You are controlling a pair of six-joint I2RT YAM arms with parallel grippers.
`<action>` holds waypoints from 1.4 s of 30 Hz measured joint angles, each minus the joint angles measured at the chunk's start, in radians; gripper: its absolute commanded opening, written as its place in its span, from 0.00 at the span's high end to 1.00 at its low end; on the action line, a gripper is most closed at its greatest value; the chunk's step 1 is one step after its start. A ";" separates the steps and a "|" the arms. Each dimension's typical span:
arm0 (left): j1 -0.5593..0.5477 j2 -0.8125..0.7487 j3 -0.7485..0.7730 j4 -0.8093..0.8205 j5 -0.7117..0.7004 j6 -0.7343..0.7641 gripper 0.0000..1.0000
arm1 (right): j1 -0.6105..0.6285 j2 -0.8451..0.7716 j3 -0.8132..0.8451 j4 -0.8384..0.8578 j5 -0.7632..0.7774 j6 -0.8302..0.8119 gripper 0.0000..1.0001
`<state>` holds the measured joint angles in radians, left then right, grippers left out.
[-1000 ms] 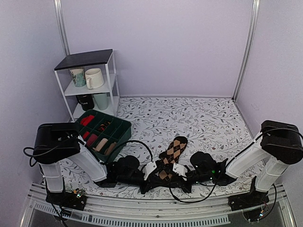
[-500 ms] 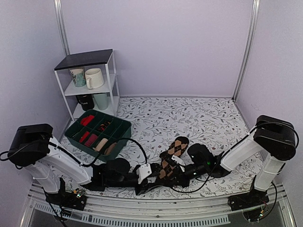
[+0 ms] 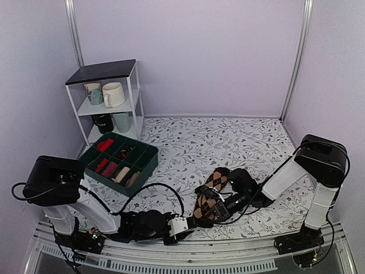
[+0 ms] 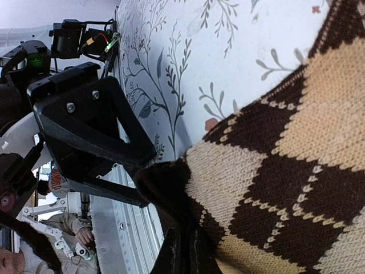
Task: Roll the socks
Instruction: Roll the sock at the center of the board.
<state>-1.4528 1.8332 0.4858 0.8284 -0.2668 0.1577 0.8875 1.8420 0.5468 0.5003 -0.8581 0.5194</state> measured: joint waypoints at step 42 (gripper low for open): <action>-0.001 0.105 0.050 0.130 0.026 0.260 0.60 | -0.007 0.013 0.010 -0.019 -0.068 0.023 1.00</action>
<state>-1.4540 1.9377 0.5362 0.9588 -0.2405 0.4179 0.8803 1.8553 0.5564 0.4816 -0.9264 0.5423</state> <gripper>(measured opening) 0.401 0.031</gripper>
